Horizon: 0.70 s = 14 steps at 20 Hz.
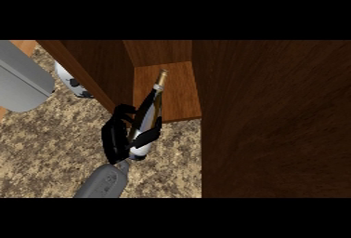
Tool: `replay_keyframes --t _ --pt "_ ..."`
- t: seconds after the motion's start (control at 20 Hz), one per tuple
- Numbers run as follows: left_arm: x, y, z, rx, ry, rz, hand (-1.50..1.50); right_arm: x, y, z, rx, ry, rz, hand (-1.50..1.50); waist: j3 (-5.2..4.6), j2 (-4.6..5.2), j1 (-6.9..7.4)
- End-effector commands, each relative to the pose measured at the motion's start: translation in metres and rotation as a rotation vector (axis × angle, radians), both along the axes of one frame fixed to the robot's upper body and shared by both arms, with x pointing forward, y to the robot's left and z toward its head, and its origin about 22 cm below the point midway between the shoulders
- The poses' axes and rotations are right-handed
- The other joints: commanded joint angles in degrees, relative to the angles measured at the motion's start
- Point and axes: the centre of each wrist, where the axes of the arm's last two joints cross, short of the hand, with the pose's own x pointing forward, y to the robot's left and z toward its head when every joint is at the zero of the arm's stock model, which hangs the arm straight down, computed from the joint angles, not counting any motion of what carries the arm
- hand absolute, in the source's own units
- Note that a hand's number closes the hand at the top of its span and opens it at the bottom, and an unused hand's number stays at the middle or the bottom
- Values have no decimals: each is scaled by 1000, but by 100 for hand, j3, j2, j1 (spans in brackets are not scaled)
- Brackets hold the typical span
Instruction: Pick up the wine, place it into the cabinet and close the cabinet
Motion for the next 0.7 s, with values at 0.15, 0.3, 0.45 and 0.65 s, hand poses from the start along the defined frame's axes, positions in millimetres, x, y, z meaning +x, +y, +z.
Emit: replay_keyframes --t 0.15,0.3,0.45,0.65 --pt "59 -29 34 53 98 -77 150 -2 -2 6 19 -16 17 -150 -81 162 -161" --pt "63 -32 39 62 57 -55 150 0 -1 5 19 -14 23 -150 -94 196 -192" --pt "65 -32 34 119 81 -50 -150 -4 -2 6 25 0 16 -150 -94 160 -133" --pt "74 -33 36 157 148 -39 -150 -2 -4 7 15 -8 1 -150 -96 166 -88"
